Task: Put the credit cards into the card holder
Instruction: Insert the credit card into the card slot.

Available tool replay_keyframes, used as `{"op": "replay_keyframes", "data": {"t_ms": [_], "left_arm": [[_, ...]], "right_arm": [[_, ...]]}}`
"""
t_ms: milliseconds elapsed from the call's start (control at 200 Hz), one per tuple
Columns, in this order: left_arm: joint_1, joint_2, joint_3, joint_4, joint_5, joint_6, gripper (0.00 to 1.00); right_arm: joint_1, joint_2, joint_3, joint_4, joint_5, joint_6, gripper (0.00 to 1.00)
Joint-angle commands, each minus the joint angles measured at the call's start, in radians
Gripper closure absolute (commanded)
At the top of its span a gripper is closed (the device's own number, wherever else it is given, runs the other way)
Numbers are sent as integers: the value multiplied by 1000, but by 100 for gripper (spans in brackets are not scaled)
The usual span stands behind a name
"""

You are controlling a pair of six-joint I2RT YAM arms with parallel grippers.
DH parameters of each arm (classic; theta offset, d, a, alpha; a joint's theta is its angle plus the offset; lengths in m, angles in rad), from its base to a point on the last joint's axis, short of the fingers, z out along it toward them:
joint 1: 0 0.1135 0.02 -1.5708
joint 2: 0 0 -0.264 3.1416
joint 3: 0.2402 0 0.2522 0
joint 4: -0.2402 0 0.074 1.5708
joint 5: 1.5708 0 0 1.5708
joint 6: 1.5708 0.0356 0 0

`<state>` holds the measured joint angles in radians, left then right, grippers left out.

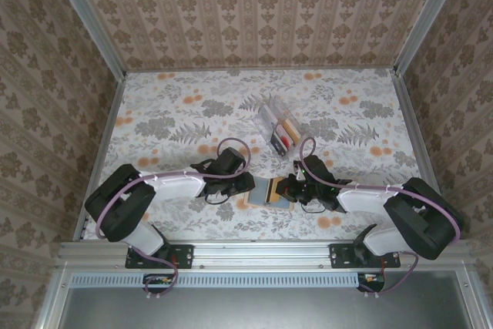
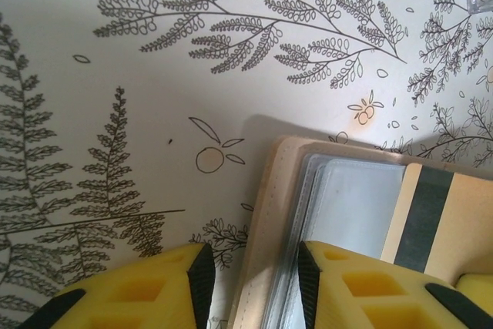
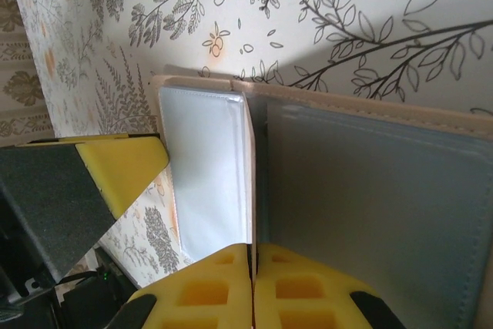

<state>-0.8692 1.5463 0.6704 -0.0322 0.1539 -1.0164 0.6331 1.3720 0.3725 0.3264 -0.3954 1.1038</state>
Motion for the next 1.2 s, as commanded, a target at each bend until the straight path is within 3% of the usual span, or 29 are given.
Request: {"op": "replay_keyframes", "data": {"t_ms": [0,550,930,1195], "left_arm": [[-17,57,12,35,46,3,63],[-23,58,19,23,38,-1,63],[-22,55,11,17,30,-6,64],[-24,57,12,25,36,-5,65]], "right_arm": [[7,12,-18,31,-29,21,92],[30,108,-46,131,-22,80,93],[31,-20,-70,-3,38,56,92],[52,95,-49,104,17,88,92]]}}
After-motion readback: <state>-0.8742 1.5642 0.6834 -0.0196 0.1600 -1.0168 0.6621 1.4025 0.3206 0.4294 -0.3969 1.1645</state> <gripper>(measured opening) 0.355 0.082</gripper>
